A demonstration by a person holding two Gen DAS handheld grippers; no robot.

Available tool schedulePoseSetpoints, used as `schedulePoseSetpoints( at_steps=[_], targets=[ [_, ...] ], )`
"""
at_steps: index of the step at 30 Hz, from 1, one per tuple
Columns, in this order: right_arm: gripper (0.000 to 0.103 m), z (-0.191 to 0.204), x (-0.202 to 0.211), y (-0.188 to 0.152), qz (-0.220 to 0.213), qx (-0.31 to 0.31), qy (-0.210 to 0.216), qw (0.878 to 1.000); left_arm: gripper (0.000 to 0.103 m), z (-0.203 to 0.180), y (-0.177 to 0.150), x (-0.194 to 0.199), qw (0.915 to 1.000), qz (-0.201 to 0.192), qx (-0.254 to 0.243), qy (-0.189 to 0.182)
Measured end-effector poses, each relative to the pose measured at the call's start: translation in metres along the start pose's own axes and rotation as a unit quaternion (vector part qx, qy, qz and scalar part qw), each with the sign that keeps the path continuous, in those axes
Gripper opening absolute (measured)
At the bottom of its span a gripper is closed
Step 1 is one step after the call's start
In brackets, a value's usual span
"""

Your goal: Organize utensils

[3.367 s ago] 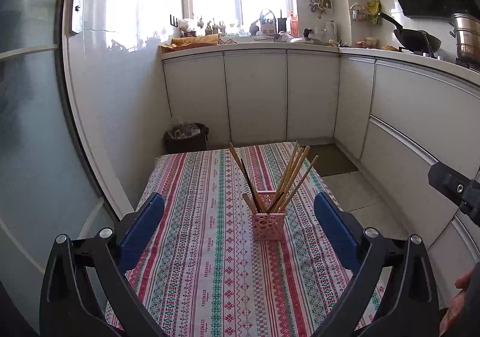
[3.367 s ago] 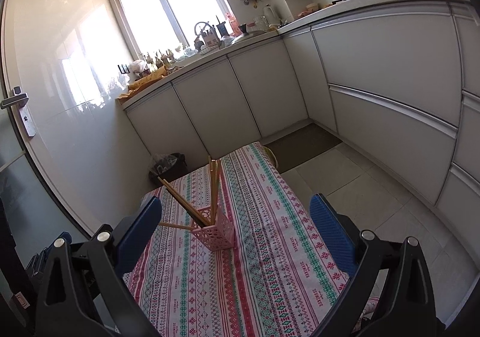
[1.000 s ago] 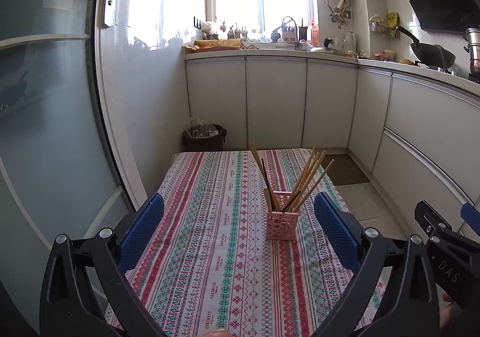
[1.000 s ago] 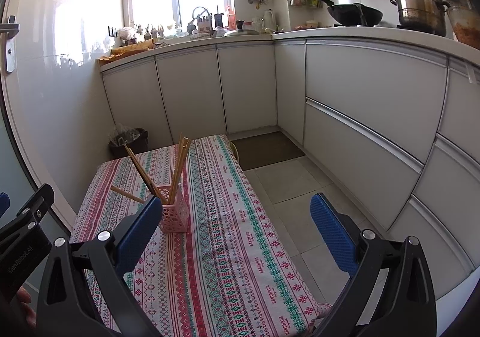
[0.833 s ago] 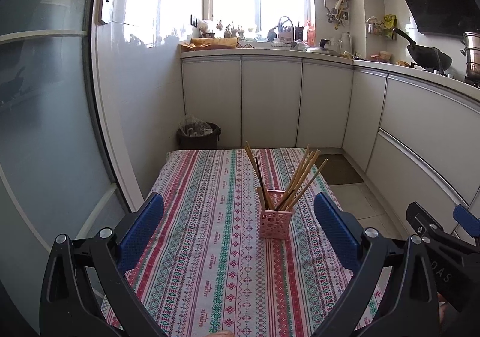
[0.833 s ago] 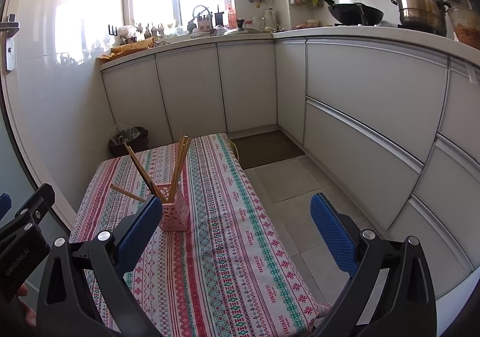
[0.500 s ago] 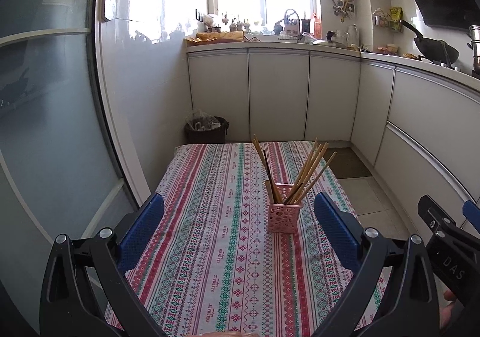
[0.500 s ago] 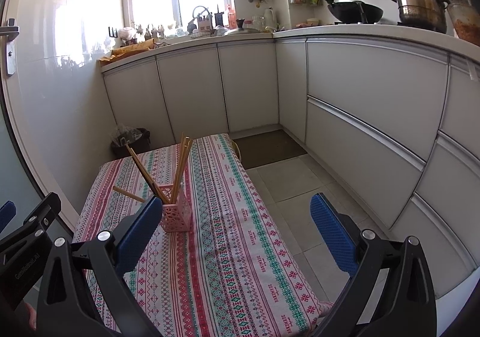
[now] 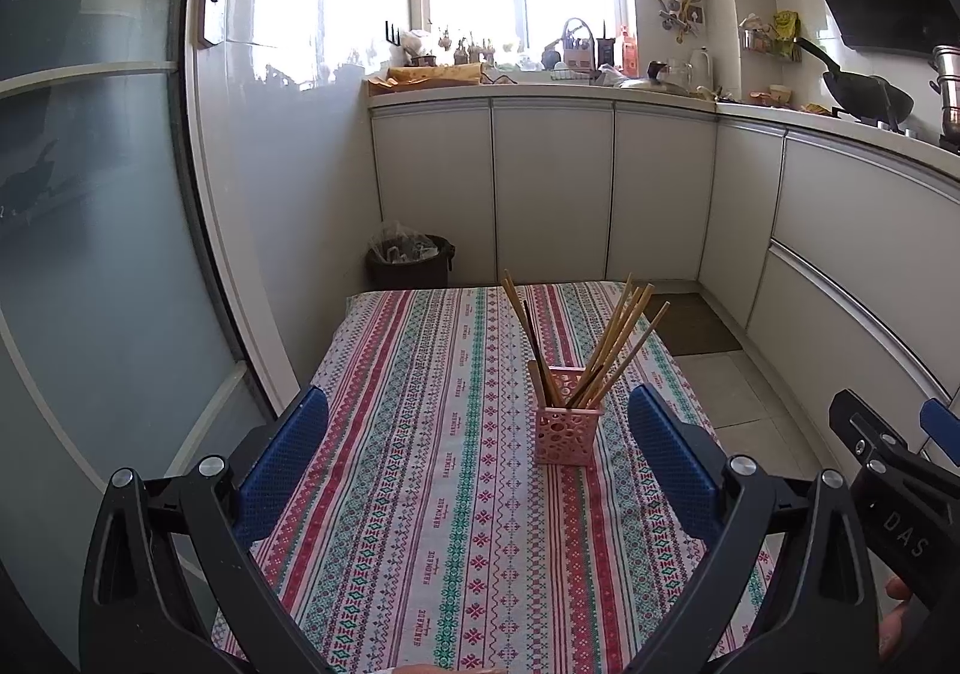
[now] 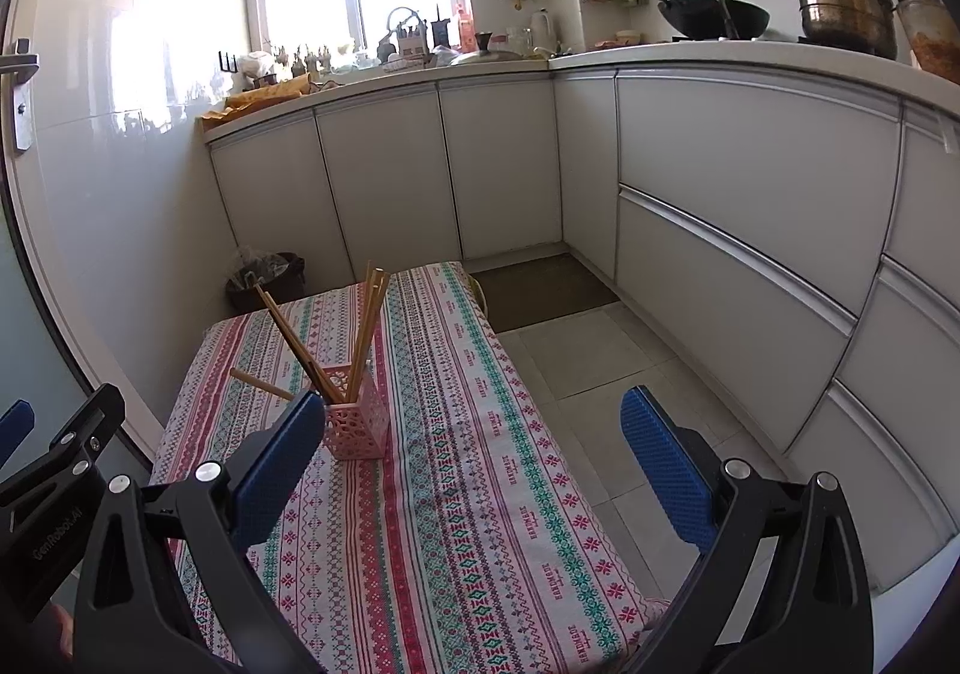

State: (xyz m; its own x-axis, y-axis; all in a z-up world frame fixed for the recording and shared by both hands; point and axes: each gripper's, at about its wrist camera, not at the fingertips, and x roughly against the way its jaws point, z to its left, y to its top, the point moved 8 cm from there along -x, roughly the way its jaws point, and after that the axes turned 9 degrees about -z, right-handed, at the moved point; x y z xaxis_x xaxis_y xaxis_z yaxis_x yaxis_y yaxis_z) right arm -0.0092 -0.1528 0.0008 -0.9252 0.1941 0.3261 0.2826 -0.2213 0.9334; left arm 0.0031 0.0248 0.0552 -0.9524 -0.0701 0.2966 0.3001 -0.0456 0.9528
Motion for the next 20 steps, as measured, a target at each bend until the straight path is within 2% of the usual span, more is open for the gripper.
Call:
schedulePoseSetpoints(
  at_steps=[12,20],
  targets=[
    [0.096,-0.004,0.001,-0.001,-0.002,-0.005,-0.003,1.0,0.096,-0.007,0.014,0.015,0.9987,-0.046,-0.01,-0.016],
    [0.096,-0.004,0.002,0.001,-0.003,-0.004,-0.001,1.0,0.096,-0.01,0.01,0.014,0.9992,-0.032,-0.007,-0.023]
  ],
)
